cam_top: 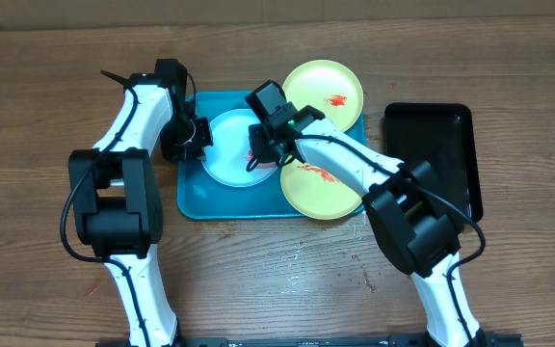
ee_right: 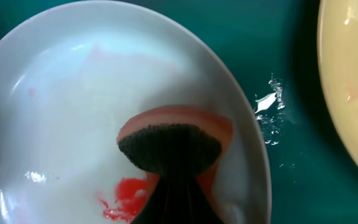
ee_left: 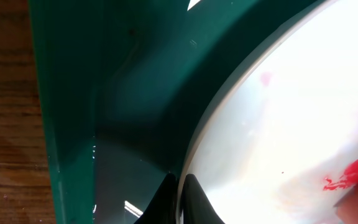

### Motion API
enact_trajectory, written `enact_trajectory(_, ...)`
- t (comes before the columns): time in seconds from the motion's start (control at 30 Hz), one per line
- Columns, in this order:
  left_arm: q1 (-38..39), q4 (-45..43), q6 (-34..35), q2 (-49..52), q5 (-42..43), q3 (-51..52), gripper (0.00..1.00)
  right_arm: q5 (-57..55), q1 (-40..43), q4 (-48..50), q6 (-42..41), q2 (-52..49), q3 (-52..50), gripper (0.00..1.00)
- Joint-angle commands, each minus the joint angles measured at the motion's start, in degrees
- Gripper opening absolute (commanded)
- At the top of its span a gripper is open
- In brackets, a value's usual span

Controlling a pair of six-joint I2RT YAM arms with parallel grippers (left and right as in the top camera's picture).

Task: Clean dirty plates on tray and stack at the side
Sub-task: 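Carry the sponge with the right gripper onto the white plate, then scrub the white plate with the sponge while the left gripper holds it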

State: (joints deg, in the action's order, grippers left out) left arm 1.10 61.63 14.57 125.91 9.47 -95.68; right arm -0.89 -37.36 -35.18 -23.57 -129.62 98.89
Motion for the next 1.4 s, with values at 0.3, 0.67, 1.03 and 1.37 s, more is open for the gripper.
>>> enact_trajectory(0.3, 0.04, -0.20, -1.31, 0.74, 0.66, -0.07, 0.04, 14.82, 1.01, 3.06, -1.95, -3.80, 1.18, 0.04)
enact_trajectory(0.67, 0.04, -0.44, -1.31, 0.74, 0.66, -0.07, 0.04, 31.89, 0.09, 1.01, 1.53, -4.17, 1.62, 0.04)
enact_trajectory(1.03, 0.04, -0.42, -1.31, 0.74, 0.66, -0.07, 0.04, 4.63, 1.68, -13.66, 5.57, -4.17, 10.62, 0.04)
enact_trajectory(1.37, 0.04, -0.42, -1.33, 0.74, 0.61, -0.07, 0.04, -9.01, 1.53, -5.22, 5.60, -5.99, 11.98, 0.04)
